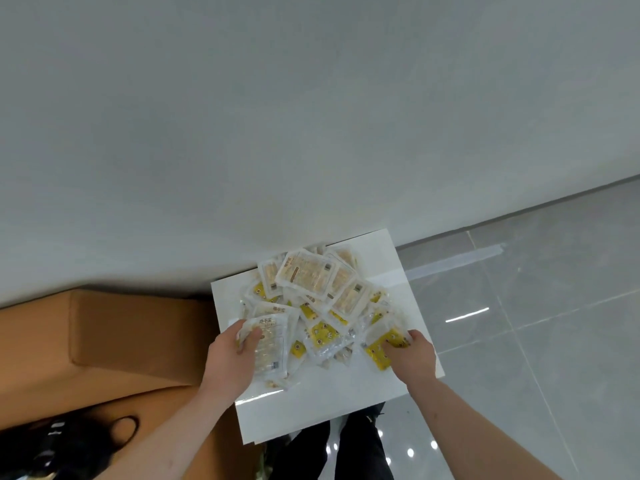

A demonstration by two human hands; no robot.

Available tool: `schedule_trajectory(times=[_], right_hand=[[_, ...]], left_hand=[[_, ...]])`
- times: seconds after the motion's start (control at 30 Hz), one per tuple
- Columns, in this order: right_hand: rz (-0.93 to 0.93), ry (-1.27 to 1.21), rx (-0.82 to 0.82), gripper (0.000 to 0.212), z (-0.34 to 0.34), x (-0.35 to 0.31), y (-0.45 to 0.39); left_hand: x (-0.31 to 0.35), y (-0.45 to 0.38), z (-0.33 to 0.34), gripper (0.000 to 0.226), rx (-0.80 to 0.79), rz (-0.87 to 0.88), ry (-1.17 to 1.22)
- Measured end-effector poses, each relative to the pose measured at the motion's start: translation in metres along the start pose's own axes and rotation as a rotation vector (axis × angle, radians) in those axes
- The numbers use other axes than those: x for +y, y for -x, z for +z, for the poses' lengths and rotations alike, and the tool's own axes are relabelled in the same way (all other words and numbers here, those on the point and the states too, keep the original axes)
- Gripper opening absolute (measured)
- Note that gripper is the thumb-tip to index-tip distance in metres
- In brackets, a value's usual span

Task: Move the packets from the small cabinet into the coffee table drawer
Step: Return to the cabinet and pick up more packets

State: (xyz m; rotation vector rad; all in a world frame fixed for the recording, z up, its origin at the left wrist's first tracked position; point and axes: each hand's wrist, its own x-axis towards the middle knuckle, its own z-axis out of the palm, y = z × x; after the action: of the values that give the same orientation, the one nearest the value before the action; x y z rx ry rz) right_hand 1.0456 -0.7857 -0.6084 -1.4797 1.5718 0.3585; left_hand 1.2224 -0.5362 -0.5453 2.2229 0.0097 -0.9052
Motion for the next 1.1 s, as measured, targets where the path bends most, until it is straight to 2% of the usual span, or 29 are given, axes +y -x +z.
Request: schedule_trajectory(times=[0.13,0.27,0.4,0.47,0.67,0.83,0.9,1.0,1.1], right_hand=[[0.096,-0.11,0.038,0.051,0.014,-0.006,-0.003],[0.201,-0.199,0.034,0.056,0.014,-0.004,-0.005],[0.17,-0.121,-0.015,0.034,0.013,0.007,-0.005],[0.156,-0.159,-0.023,0.021,0.009,0.01,0.002],[0.036,-0.195,-0.057,0.019,-0.033,0.013,0.051],[-0.043,-0.191,-0.137,0.008,-0.07,0.001,0.111],[-0.056,-0.211,-0.159,0.008,-0.081,-0.004,0.141],[-0.058,-0.26,-0.17,0.02,-0.097,-0.011,0.19],[-0.084,-0.289,-0.152,0.024,-0.11,-0.015,0.234]], left_hand=[[-0.004,0.004,-0.002,0.018,-0.016,-0.021,0.066],[-0.001,0.003,0.0,0.019,-0.039,-0.03,0.084],[0.006,0.0,0.003,0.019,-0.046,-0.045,0.09],[0.009,0.001,0.003,0.019,-0.045,-0.051,0.076],[0.032,0.024,-0.004,0.024,-0.093,-0.027,-0.02],[0.063,0.06,-0.019,0.022,-0.1,-0.031,-0.06],[0.078,0.081,-0.03,0.034,-0.134,-0.043,-0.084],[0.092,0.111,-0.045,0.071,-0.185,-0.032,-0.108],[0.111,0.141,-0.054,0.069,-0.209,0.003,-0.137]])
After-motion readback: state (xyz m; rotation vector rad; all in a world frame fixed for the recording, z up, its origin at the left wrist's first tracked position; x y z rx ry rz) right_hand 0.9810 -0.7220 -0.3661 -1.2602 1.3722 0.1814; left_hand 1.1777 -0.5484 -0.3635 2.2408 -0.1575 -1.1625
